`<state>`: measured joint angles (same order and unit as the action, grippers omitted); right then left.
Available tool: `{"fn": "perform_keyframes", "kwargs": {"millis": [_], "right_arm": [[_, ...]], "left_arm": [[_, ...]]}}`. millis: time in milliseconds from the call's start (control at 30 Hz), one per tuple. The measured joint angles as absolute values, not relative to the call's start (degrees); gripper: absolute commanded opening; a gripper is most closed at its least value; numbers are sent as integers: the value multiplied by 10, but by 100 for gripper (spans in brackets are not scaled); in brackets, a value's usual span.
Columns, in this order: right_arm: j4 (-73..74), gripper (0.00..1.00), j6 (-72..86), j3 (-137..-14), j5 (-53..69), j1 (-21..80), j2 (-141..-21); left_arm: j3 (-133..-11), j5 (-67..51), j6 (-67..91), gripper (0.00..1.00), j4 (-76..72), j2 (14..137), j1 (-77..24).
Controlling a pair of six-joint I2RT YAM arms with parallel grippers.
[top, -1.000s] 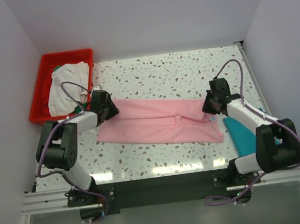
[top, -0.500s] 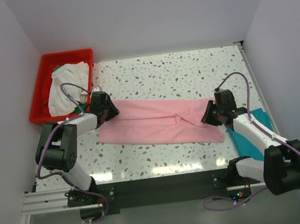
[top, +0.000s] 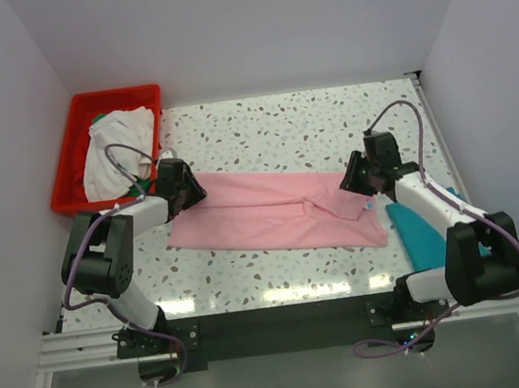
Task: Fold and stack the t-shirts
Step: Fold the tshirt
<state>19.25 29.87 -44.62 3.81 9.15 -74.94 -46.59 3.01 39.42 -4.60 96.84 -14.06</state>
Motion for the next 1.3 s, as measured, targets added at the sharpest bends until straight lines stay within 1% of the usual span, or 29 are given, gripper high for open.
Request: {"fn": "perform_keyframes", "kwargs": {"millis": [133, 267, 400, 500, 733, 933, 1133, 1300], "right_arm": [[174, 36, 297, -507, 25, 100, -842], [170, 36, 295, -547, 5, 133, -920], [170, 35, 295, -582, -27, 183, -969], [169, 34, 296, -588, -36, 212, -979], [164, 33, 300, -567, -35, 224, -968], [164, 33, 312, -505, -22, 240, -897], [162, 33, 329, -469, -10, 268, -821], [158, 33, 339, -447, -3, 283, -801]], "left_arm": [[-466, 30, 394, 40, -46, 968, -141], [-466, 30, 394, 40, -46, 968, -141], [-466, 30, 394, 40, -46, 968, -141], [-466, 30, 394, 40, -46, 968, -141], [-466, 30, 394, 40, -46, 968, -141], [-466, 30, 394, 40, -46, 968, -141], [-466, 30, 394, 40, -46, 968, -141], [-466, 29, 394, 40, -46, 968, -141]]}}
